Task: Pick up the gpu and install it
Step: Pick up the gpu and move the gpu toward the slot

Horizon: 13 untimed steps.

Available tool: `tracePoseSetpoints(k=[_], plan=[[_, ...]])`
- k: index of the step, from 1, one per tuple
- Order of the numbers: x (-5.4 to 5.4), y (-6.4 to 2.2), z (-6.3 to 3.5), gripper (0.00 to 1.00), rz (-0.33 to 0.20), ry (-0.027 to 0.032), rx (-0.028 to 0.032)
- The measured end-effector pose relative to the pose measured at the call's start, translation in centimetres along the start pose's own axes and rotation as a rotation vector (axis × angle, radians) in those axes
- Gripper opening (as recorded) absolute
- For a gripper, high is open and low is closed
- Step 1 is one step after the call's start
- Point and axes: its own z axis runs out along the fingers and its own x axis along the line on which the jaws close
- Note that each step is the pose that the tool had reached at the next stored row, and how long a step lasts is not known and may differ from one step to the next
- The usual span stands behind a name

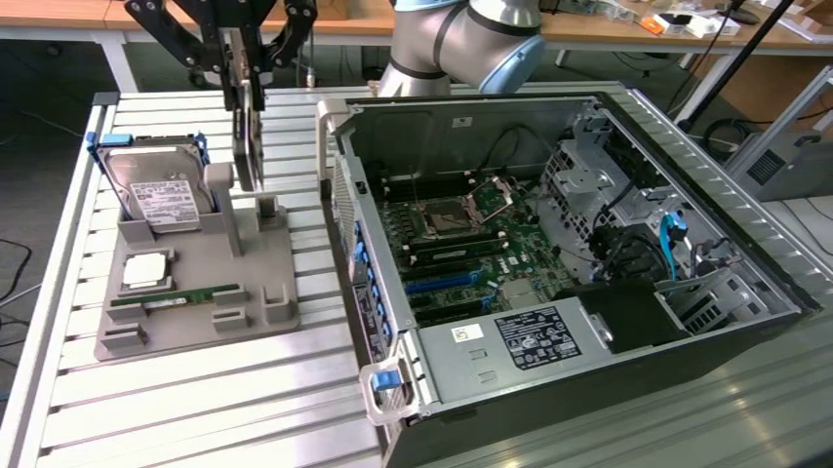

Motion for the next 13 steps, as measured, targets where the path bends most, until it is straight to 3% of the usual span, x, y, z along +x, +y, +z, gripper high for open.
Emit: tracePoseSetpoints(k=[13], plan=[[-0.02,0.02,-0.65,0.27,0.0,0.0,0.0]])
